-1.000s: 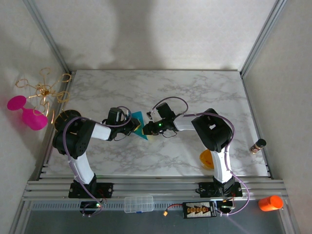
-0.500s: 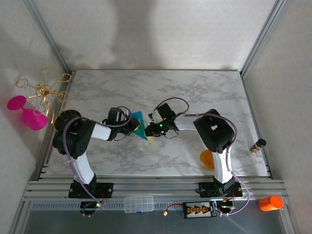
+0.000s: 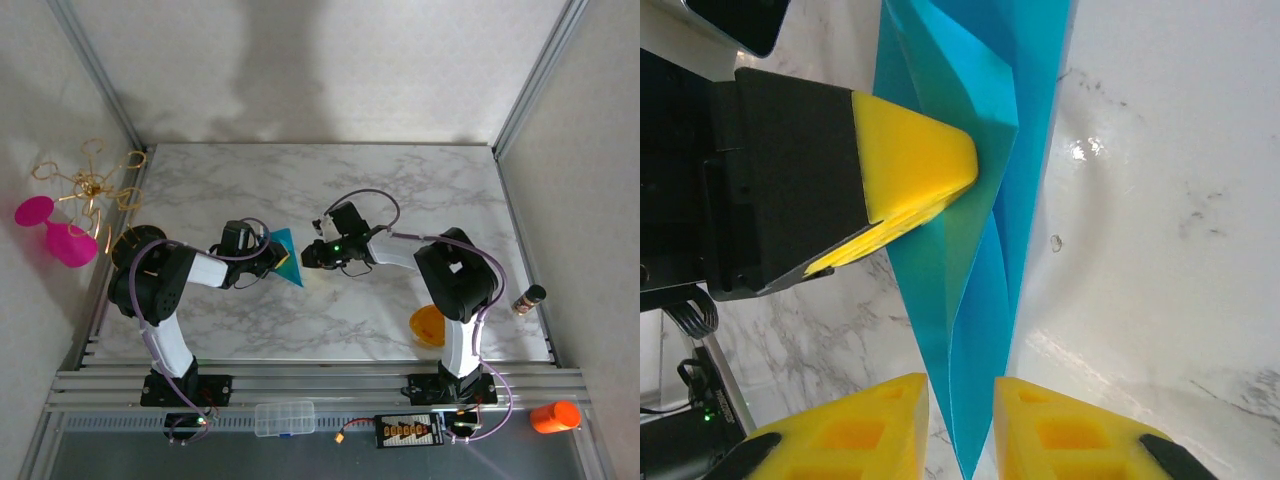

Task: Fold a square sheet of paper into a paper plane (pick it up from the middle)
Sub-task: Fourth fold the wing at the center of the table.

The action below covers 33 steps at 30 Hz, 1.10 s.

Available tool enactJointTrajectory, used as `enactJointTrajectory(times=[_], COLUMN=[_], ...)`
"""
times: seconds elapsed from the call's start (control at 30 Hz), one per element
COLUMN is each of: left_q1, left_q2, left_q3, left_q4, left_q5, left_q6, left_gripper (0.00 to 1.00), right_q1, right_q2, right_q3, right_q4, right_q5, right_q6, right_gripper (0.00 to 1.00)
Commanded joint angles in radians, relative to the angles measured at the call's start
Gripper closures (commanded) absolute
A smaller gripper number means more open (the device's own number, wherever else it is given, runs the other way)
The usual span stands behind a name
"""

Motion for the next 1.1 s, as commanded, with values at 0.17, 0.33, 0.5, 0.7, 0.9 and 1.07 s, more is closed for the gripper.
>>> enactJointTrajectory(times=[0.17,0.33,0.5,0.7,0.9,1.07], left_q1=[0.008,0.008,0.007,0.008,0.007,0.007], left_q2=[0.025,0.025,0.026,0.026,0.025,0.023], left_q3=[0.014,0.015,0.016,0.016,0.015,0.017], left_q4=[-0.066,-0.073,-0.078,-0.081,-0.081,-0.076], left_q5=[-0.007,-0.009,-0.01,-0.009,-0.007,-0.003], left_q6=[0.016,0.016,0.009,0.0,-0.002,-0.006], left_gripper=[0.87,0.87,0.87,0.86,0.85,0.84], right_q1=[0.051,0.082,0.096,0.101,0.101,0.1], right_q2=[0.028,0.069,0.1,0.115,0.122,0.125], right_q3=[0.063,0.11,0.129,0.132,0.128,0.123], right_q4=[0.001,-0.034,-0.058,-0.08,-0.098,-0.101], right_q5=[-0.066,-0.057,-0.027,0.007,0.036,0.042], right_q6=[-0.017,-0.035,-0.034,-0.036,-0.035,-0.033], right_gripper=[0.85,0.89,0.9,0.9,0.91,0.91])
